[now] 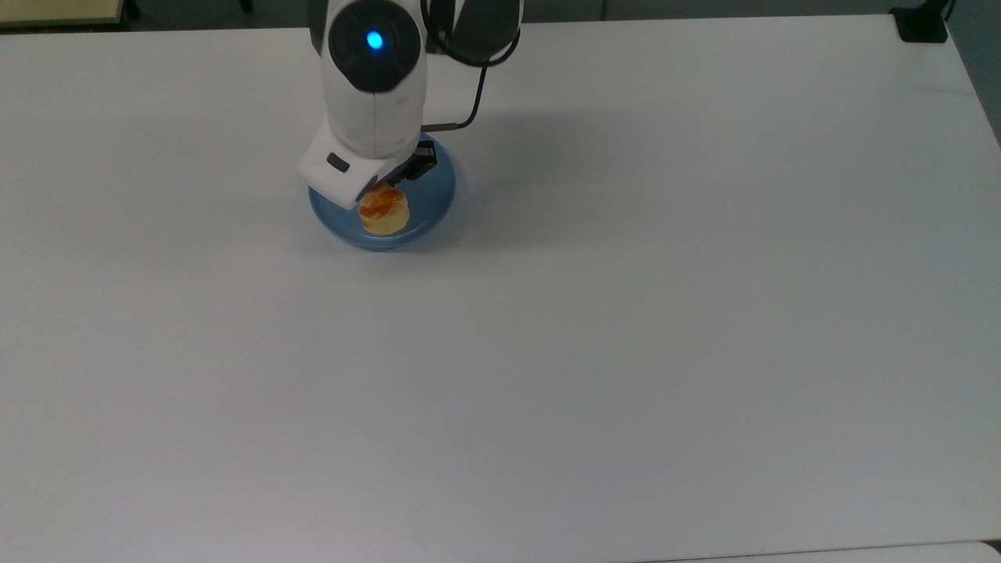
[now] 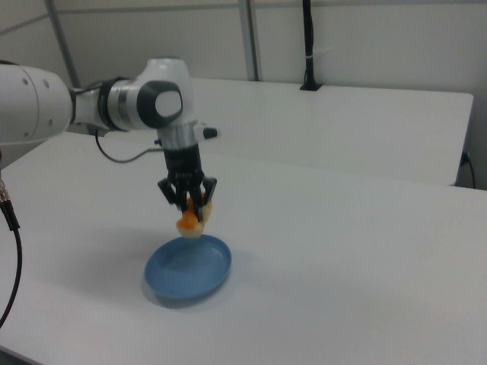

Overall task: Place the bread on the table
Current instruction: 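Lift the bread off the plate and carry it beside the plate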

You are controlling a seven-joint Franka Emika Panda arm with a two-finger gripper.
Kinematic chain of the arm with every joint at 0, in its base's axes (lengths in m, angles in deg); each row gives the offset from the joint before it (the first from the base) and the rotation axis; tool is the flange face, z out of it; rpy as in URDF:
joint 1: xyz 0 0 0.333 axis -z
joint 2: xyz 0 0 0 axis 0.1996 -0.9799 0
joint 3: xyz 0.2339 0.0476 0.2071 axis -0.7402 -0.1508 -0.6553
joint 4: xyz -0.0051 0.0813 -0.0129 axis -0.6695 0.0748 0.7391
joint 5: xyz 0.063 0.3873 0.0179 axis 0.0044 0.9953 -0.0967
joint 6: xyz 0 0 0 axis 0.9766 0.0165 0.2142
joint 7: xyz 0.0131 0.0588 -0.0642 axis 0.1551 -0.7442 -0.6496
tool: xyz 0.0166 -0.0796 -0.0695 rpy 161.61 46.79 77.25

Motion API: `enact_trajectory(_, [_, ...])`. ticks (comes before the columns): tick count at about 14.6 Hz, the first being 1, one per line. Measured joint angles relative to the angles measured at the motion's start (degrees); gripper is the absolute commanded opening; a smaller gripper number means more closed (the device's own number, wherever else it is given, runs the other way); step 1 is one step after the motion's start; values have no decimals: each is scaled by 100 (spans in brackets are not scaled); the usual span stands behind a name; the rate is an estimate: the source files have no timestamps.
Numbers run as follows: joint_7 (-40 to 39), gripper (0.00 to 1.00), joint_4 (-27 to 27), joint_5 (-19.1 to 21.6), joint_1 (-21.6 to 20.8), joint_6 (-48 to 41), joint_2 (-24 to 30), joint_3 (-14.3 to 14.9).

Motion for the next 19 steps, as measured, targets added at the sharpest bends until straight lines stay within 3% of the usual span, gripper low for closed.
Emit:
enact_trajectory(3, [65, 32, -724, 213, 12, 205, -226, 1])
enact_trajectory(9, [857, 42, -1295, 216, 21, 1671, -1245, 18])
enact_trajectory(12, [883, 66, -1345, 152, 21, 1751, -1589, 22])
enact_trajectory(14, [887, 100, -1345, 145, 19, 1751, -1656, 23])
enact_trajectory(19, [1088, 100, -1468, 144, -5, 1751, -1623, 19])
